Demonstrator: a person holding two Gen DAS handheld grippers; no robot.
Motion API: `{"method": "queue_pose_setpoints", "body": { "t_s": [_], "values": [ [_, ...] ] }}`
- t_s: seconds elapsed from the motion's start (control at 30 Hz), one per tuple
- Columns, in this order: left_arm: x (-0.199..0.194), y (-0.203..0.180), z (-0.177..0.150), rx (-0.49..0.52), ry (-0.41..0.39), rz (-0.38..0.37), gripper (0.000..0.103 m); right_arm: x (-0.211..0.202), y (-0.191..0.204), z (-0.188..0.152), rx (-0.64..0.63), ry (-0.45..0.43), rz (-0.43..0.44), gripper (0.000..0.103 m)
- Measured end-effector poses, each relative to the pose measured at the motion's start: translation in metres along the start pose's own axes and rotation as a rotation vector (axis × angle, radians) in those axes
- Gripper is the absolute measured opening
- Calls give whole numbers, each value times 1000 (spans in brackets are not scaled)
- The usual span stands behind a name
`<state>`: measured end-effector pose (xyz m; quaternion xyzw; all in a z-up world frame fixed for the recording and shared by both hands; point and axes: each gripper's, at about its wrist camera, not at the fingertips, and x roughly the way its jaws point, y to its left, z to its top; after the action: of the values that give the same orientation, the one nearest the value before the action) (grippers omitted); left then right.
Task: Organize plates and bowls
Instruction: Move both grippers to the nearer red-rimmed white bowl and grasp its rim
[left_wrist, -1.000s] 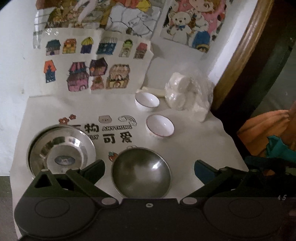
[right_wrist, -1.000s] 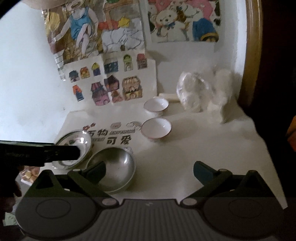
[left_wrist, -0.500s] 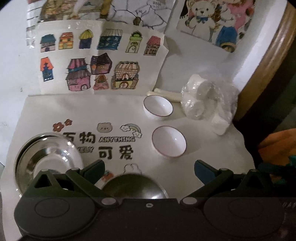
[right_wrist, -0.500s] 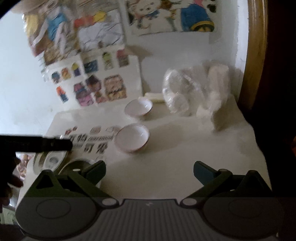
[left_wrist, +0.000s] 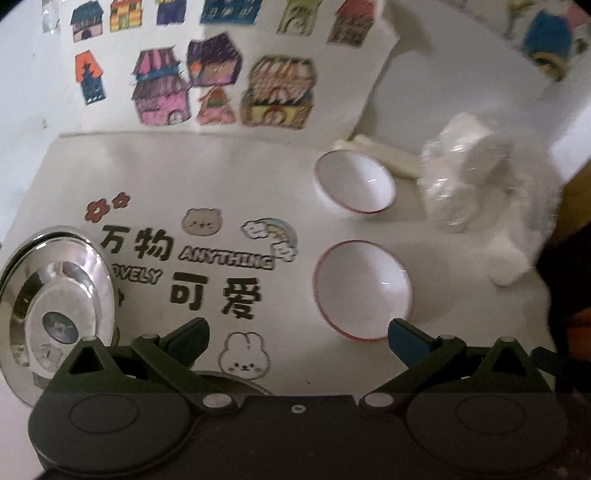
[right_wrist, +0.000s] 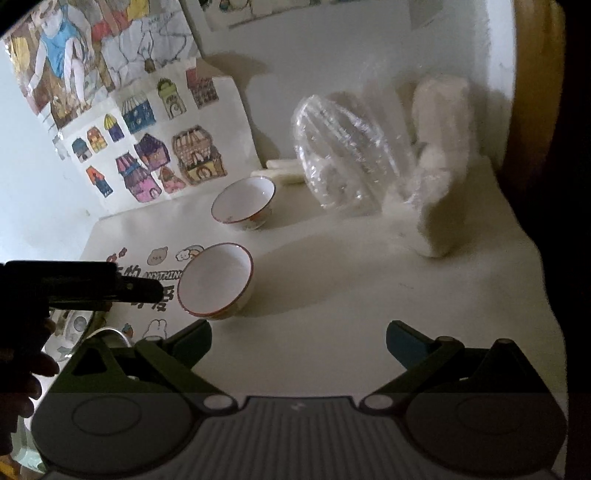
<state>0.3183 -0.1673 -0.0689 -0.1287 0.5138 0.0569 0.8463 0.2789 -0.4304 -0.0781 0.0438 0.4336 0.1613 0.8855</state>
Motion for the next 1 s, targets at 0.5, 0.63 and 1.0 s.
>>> {"method": "queue_pose_setpoints", "body": {
  "t_s": [0.5,0.63,1.0],
  "values": [
    [45,2,23,-60,79,78,96,76,12,46,-38,61,78,80],
    [51,-1,21,-71,89,68,85,86,14,49,-56,90,99,70],
    [66,-9,25,-86,112,15,52,103,21,48,-60,162,132,52]
  ]
}}
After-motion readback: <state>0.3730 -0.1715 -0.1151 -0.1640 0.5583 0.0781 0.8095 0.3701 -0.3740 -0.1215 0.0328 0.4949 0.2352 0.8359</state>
